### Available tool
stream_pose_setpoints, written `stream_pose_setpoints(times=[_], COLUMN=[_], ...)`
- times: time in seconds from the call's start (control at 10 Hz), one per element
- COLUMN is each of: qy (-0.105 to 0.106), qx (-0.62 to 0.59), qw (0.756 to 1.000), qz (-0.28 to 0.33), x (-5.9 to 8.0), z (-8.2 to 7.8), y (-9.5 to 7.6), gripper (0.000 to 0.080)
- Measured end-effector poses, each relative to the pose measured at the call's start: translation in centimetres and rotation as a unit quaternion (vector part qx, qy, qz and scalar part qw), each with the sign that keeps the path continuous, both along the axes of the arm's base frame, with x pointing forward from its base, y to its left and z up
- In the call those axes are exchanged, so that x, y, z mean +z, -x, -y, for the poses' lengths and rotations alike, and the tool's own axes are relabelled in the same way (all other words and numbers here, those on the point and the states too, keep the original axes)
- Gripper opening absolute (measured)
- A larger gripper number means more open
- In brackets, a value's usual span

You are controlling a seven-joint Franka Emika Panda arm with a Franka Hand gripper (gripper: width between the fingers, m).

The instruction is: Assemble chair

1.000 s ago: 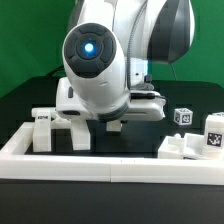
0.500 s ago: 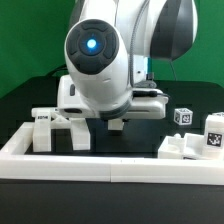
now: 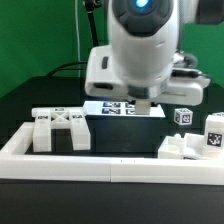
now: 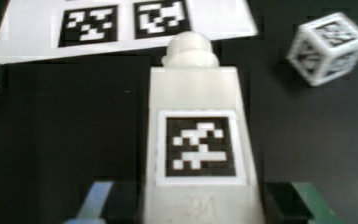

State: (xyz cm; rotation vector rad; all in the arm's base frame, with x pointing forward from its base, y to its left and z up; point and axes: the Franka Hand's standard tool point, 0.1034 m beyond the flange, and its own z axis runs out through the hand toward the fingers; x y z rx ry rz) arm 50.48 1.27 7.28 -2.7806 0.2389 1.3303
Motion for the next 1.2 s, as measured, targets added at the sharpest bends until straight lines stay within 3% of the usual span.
stream_pose_setpoints(times=[0.1, 0.3, 0.5, 0.6, 1.0, 1.2], qy=[0.003, 0.004, 0.009, 0.004, 0.021, 0.028], qx=[-0.001, 0.000, 0.003, 0.007, 0.000, -0.001], qw=[1.000, 1.000, 0.995, 0.992, 0.970, 0.947], qz=[0.007, 0.020, 0.099, 0.122, 0.243, 0.320], x=[0.5, 0.0, -0.3, 0.5, 3.5, 3.5], z=[-0.2, -0.1, 0.0, 0.1, -1.4, -1.6], y=[-0.5, -0.7, -2.4, -2.4, -6.8, -7.4], gripper=[0.0291, 0.0291, 0.0291, 0.0291, 0.0291, 0.0291])
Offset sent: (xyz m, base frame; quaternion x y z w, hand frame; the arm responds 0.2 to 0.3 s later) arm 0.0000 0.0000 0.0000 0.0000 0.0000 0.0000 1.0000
